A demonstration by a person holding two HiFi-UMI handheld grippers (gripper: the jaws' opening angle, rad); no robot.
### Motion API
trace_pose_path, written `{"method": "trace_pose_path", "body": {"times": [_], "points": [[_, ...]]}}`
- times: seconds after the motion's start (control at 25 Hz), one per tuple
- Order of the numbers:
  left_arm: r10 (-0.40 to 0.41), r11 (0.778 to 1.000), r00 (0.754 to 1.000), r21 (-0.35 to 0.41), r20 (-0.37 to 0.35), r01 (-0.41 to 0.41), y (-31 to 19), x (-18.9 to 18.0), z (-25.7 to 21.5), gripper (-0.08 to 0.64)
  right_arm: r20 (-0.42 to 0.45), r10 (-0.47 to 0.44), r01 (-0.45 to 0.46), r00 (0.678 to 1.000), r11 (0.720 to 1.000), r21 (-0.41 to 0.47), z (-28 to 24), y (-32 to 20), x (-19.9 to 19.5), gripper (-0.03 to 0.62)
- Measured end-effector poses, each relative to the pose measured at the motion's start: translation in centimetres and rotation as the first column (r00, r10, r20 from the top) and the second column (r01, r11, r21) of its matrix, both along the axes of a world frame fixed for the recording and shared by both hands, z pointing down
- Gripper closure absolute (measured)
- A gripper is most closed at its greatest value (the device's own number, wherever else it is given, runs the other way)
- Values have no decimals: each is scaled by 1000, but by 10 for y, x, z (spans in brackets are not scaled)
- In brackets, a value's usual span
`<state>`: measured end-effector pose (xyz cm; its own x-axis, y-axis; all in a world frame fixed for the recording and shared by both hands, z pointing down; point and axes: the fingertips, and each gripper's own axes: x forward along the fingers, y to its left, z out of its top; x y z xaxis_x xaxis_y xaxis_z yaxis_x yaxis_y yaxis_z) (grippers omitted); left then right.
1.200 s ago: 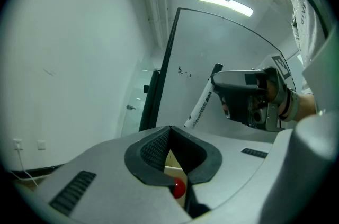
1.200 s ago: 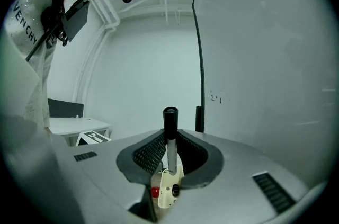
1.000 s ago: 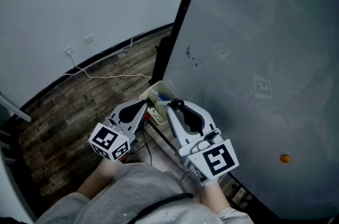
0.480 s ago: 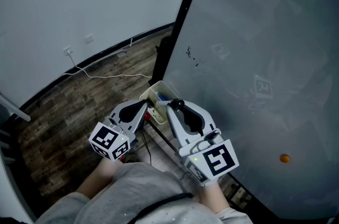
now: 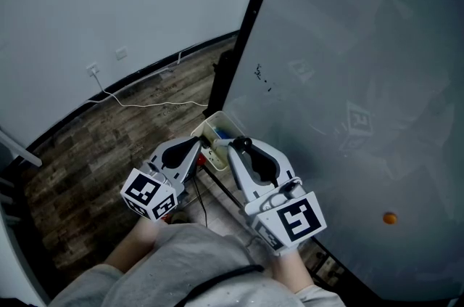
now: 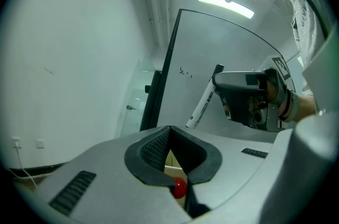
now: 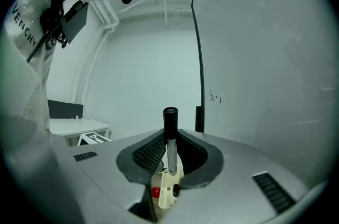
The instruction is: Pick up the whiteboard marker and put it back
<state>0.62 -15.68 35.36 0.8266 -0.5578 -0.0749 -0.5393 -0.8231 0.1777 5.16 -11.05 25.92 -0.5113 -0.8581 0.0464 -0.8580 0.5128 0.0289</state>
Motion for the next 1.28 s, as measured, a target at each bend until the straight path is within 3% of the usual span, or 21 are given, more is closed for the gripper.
{"method": "trace_pose_path", "body": {"times": [1.08, 1.28], "points": [[-46, 998, 999, -29, 29, 47, -6, -13, 9, 549, 14, -14, 15, 1000, 997, -70, 31, -14, 0, 517], [-52, 998, 998, -38, 27, 53, -5, -16, 14, 549, -16, -16, 15, 1000, 999, -32, 33, -14, -4, 517]]}}
